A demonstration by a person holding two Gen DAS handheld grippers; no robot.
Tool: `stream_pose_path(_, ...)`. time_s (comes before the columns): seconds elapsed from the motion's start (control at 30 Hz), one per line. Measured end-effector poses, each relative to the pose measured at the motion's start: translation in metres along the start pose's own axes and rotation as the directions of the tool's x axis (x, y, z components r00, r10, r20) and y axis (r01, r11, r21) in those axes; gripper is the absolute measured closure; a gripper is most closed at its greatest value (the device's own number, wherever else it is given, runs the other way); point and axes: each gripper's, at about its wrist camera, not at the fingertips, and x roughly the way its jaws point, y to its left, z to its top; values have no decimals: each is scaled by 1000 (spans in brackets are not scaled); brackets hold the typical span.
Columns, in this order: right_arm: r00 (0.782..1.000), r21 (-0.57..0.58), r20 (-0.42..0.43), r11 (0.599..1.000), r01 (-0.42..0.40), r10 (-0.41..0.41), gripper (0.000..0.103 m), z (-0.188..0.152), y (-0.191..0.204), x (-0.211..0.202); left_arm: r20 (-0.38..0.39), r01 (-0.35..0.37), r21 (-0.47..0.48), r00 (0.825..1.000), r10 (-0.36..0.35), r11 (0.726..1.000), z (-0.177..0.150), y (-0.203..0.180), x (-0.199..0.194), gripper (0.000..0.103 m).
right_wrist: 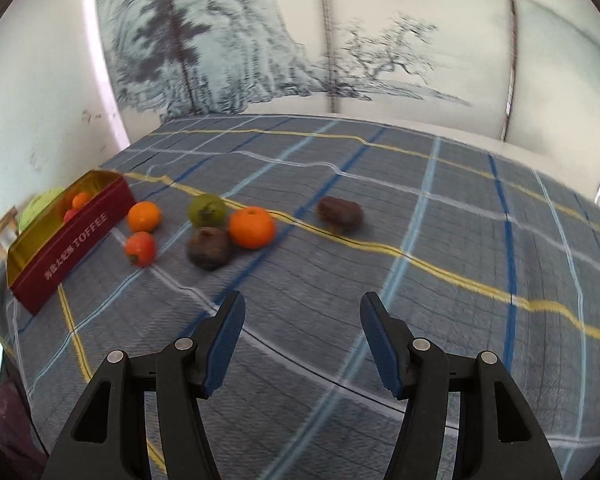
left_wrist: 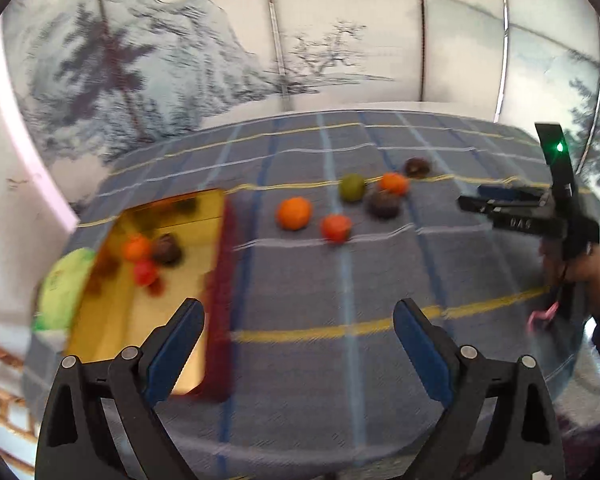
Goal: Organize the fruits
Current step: 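Grasp the red tomato beside the lime with the left gripper, then carry the tomato over the tin with the left gripper while the right gripper grasps a dark brown fruit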
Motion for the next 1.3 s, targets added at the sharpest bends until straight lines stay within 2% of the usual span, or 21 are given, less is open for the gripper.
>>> stream_pose_path(0.1, 998, 53, 21, 997, -53, 51, 40, -2, -11, -5, -5, 33, -17, 999, -33, 999, 18, -10, 22, 10)
stream_pose_path(0.17, 997, 82, 22, 993, -81, 79, 34, -3, -15, -5, -11, 65, -44, 998, -65, 997, 30, -13, 41, 14)
stream_pose_path(0.23, 993, 117, 26, 987, -115, 112, 33, -4, -22, -6, -31, 84, -79, 996, -87, 993, 40, -11, 62, 30)
stream_pose_path(0.3, 990, 151, 29, 978, -140, 138, 33, -5, -28, -5, -62, 93, -106, 993, -100, 990, 46, -10, 82, 42)
stream_pose_path(0.33, 988, 169, 31, 974, -154, 151, 33, -5, -31, -4, -88, 95, -121, 990, -106, 988, 49, -8, 94, 44)
stream_pose_path(0.5, 979, 196, 45, 960, -202, 197, 33, -6, -35, -4, -137, 102, -170, 982, -126, 980, 54, -7, 128, 47)
stream_pose_path(0.67, 977, 183, 26, 959, -215, 214, 33, -5, -31, -1, -147, 77, -132, 985, -96, 988, 57, -14, 145, 48)
stream_pose_path(0.7, 976, 180, 22, 959, -217, 217, 33, -5, -31, 0, -149, 77, -128, 984, -96, 989, 57, -15, 148, 54)
stream_pose_path(0.77, 976, 176, 16, 960, -218, 219, 33, -4, -30, 1, -162, 91, -124, 981, -110, 988, 56, -17, 157, 74)
stream_pose_path(0.9, 973, 175, 2, 958, -228, 231, 33, -2, -29, 4, -119, 103, -153, 985, -122, 983, 47, -16, 156, 75)
stream_pose_path(0.97, 973, 137, -16, 965, -224, 229, 33, 10, -27, 7, -98, 107, -176, 987, -125, 979, 41, -15, 150, 75)
stream_pose_path(1.07, 990, 26, -28, 990, -139, 140, 33, 37, -24, 16, -71, 108, -198, 990, -124, 974, 39, -12, 137, 75)
stream_pose_path(1.3, 989, -106, -104, 988, -112, 101, 33, 71, -22, 71, -56, 114, -218, 990, -129, 969, 42, -5, 113, 75)
